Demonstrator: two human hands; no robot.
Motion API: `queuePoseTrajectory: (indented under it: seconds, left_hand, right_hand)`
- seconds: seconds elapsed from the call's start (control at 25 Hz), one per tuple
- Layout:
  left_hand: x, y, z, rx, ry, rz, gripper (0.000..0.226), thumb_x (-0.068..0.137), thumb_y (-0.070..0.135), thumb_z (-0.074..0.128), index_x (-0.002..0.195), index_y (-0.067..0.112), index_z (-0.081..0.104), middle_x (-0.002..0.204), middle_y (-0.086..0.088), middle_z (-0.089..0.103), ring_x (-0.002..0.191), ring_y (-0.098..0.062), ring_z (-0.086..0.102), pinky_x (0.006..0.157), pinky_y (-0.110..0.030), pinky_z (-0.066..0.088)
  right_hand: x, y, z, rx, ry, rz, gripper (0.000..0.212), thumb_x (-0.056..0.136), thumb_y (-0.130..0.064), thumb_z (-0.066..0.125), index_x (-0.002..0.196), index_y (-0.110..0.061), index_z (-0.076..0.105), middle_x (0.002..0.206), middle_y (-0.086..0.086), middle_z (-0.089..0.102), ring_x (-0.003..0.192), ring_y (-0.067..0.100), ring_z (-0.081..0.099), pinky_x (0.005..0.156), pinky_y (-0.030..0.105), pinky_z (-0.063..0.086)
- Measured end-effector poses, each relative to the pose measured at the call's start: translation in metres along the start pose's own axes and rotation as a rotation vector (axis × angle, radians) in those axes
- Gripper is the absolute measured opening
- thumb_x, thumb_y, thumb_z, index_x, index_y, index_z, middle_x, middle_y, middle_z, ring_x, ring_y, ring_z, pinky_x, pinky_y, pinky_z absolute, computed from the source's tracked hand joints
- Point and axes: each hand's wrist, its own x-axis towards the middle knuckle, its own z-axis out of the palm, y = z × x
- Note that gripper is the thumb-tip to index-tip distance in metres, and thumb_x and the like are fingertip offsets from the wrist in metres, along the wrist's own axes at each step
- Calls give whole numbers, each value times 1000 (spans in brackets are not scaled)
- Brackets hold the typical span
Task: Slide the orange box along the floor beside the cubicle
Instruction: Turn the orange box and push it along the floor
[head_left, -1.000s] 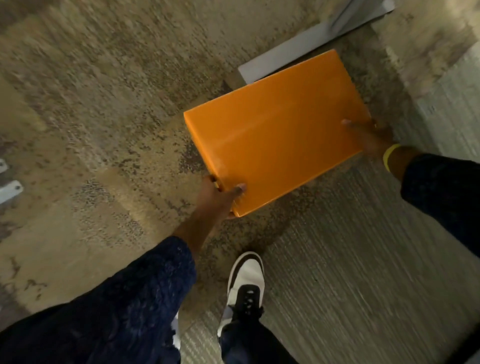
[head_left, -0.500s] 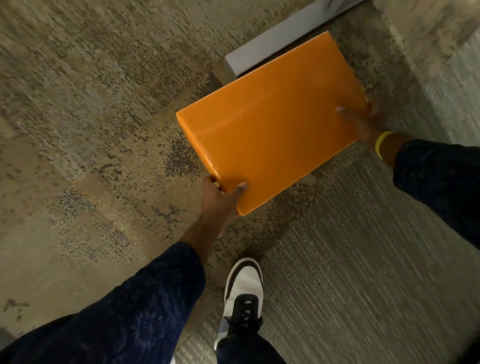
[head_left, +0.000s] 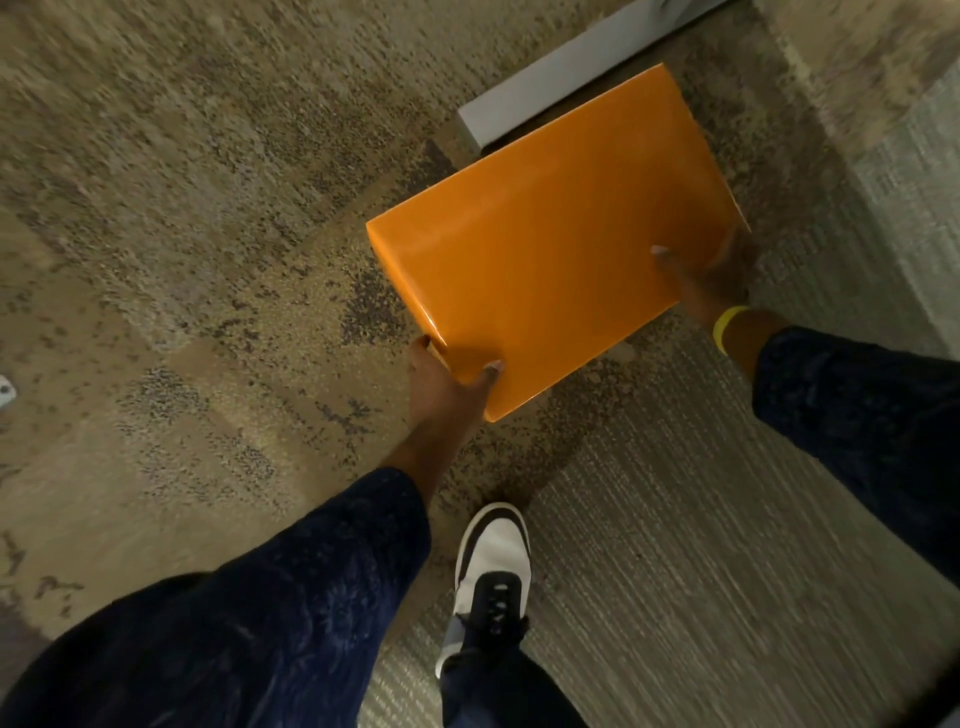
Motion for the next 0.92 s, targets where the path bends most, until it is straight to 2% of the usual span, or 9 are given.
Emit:
queuePoseTrajectory:
  seconds: [0.04, 0.16, 0.28, 0.44, 0.6, 0.72, 0.92]
  left_hand:
    - [-1, 2, -4, 66, 24, 41, 94, 75, 33, 82, 147, 12, 24, 147, -13, 43, 125, -30, 53, 94, -34, 43]
    - [-1, 3, -21, 352, 18, 161, 103, 77, 38, 79, 153, 11, 14, 157, -16, 26, 138, -37, 39, 106, -48, 39]
    - [-6, 4, -48, 678, -30, 265, 102, 81, 42, 73, 155, 11, 10, 164, -17, 13, 149, -37, 20, 115, -51, 28]
    - [-17, 11, -88, 1004, -73, 460, 94, 87, 50, 60, 156, 13, 7, 167, -12, 8, 153, -29, 8, 122, -50, 16]
    - [-30, 25, -117, 1304, -169, 526, 96, 91, 63, 43, 155, 15, -9, 167, -9, -9, 153, -27, -7, 123, -51, 8]
    - [-48, 30, -138, 1446, -206, 614, 95, 91, 65, 37, 154, 16, -14, 166, -9, -14, 153, -27, -8, 123, -51, 7]
    - [-67, 43, -172, 1532, -224, 843, 100, 86, 71, 39, 157, 14, -2, 167, -13, -4, 153, -29, 0, 121, -55, 5]
  right_hand:
    - [-8, -1, 4, -41, -12, 15, 109, 82, -55, 71, 159, -19, 2, 168, 13, 3, 154, 34, 9, 121, 56, 20]
    - [-37, 5, 20, -207, -16, -42, 105, 82, -62, 66, 159, -24, 4, 168, 11, -7, 155, 32, -5, 123, 57, 7]
    - [-68, -1, 32, -320, -84, -148, 103, 84, -63, 63, 159, -25, 4, 168, 10, -8, 155, 32, -6, 124, 54, 1]
    - [-112, -15, 49, -395, -145, -301, 97, 88, -59, 59, 159, -23, 3, 168, 9, -8, 155, 31, -7, 122, 51, -3]
    - [-155, -25, 62, -419, -182, -320, 97, 88, -60, 58, 159, -21, 4, 168, 10, -7, 155, 32, -7, 123, 52, -2]
    - [-188, -27, 71, -400, -199, -314, 97, 87, -62, 58, 159, -23, 5, 169, 10, -4, 155, 32, -5, 122, 54, 0]
    - [-249, -31, 82, -310, -226, -253, 98, 85, -61, 62, 159, -25, 9, 169, 8, -3, 155, 30, -5, 123, 57, 5]
